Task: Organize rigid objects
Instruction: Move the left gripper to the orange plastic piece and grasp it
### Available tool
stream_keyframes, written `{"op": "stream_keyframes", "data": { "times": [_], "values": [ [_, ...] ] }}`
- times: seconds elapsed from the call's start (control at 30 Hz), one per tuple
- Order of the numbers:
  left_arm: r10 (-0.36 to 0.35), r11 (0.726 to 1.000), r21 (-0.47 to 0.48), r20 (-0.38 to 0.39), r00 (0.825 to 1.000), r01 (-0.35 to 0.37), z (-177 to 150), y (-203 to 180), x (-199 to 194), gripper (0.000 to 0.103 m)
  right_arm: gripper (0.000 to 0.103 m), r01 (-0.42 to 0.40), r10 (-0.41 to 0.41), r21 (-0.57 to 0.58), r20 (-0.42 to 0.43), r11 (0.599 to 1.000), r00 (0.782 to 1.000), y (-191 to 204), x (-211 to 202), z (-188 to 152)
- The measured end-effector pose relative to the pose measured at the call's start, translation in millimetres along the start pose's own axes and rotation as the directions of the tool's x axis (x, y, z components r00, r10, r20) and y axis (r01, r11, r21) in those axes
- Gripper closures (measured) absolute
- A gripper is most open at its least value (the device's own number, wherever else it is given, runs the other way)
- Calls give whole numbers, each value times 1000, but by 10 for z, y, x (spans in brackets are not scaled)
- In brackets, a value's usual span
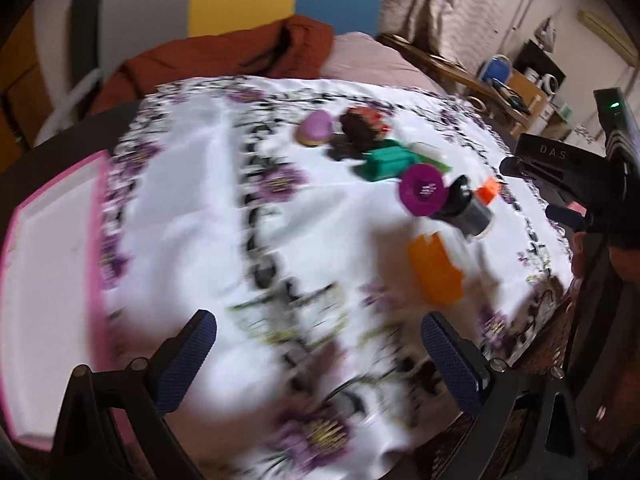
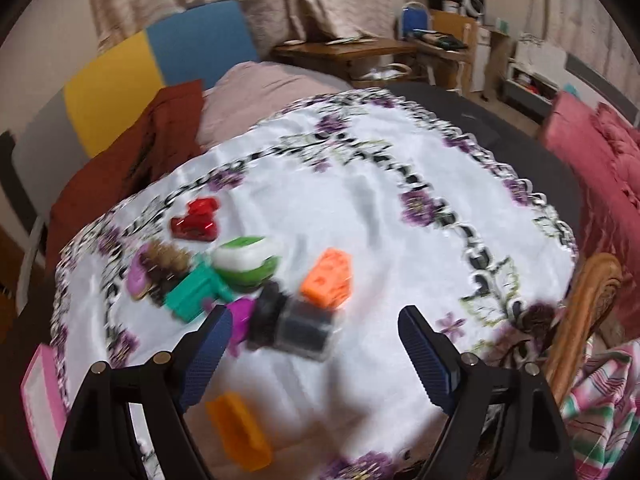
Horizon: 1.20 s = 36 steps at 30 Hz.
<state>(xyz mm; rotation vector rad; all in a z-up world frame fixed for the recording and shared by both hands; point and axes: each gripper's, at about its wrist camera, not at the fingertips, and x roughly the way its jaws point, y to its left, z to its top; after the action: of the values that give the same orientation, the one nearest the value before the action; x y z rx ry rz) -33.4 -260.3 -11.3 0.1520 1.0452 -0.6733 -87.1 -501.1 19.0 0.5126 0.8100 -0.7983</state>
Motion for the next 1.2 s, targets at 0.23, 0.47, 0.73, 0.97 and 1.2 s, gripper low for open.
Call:
{"op": "stream_keyframes", "data": {
  "times": [0.23,0.47,0.73,0.97,1.2],
  "values": [
    [-88,996,3,-56,995,88,229,-397,435,0,17,-15,14,78,14,997,1000,-260,13,37],
    [-42,992,116,-87,995,52,281,-677,782,28,17,-78,91,201,-57,976,994,-456,161,-60],
    [43,971,236,-33,999,-34,196,-786,879,48,17,-121,129,189,-31,974,991,-411,118,-70],
    [99,961,257,22,995,-102,189,-612,805,68,17,-128,136,175,-35,976,990,-380,121,-77],
    [4,994,106,84,996,-13,253,-270,562,9,17,-144,152,176,-31,974,988,-376,111,-82]
  ]
}}
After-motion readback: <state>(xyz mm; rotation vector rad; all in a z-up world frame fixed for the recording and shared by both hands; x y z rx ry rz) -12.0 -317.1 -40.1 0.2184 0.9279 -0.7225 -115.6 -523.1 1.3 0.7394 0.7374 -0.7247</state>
